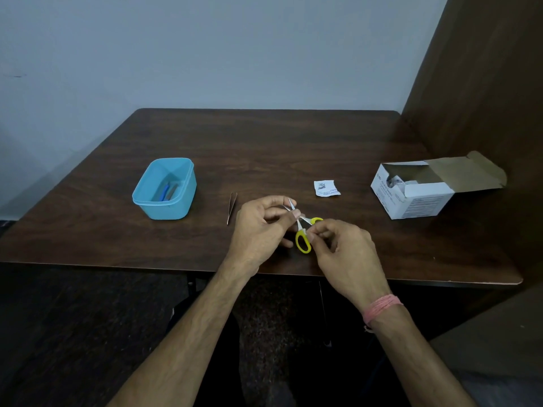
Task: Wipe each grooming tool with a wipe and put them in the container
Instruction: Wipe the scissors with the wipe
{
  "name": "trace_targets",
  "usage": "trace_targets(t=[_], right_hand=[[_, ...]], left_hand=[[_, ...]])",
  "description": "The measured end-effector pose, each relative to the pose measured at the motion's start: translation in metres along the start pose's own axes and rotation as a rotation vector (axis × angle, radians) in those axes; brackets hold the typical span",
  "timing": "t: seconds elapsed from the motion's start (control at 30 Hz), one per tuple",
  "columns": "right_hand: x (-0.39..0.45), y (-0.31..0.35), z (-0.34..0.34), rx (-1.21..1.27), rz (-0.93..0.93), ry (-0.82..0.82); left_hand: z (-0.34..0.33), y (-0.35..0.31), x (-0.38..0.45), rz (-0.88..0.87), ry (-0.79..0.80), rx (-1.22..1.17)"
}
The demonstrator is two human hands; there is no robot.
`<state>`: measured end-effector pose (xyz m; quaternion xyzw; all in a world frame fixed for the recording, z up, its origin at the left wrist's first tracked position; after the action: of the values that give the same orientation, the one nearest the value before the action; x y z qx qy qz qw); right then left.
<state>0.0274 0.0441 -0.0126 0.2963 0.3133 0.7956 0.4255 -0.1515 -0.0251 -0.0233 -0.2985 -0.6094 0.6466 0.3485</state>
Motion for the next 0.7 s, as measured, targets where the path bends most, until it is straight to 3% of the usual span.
trace_targets(t=[0.3,0.6,0.7], right_hand=[[0.006,-0.003,-0.001,0.301,-0.062,0.095],[-0.004,0.010,-0.003,0.092,0.054,-0.041],[-0.004,0.009,-0.001,0.067,0.017,-0.068]], left_hand=[[0.005,-0.003,-0.002,0.021,-0.005,-0.201],[0.006,-0.003,-0.003,0.013,-0.033,-0.239],[0.006,-0.003,-0.003,0.008,-0.036,-0.246]])
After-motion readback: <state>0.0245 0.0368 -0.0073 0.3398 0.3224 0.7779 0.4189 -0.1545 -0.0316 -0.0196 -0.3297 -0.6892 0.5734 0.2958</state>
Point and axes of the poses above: each hand's wrist, its own x-axis towards the middle knuckle, its own z-axis out of the back of the hand, y = z × x, the point moved 9 cm from there along x, towards the middle knuckle, and after that the axes turned 1 degree about -y, right-handed, at the moved point
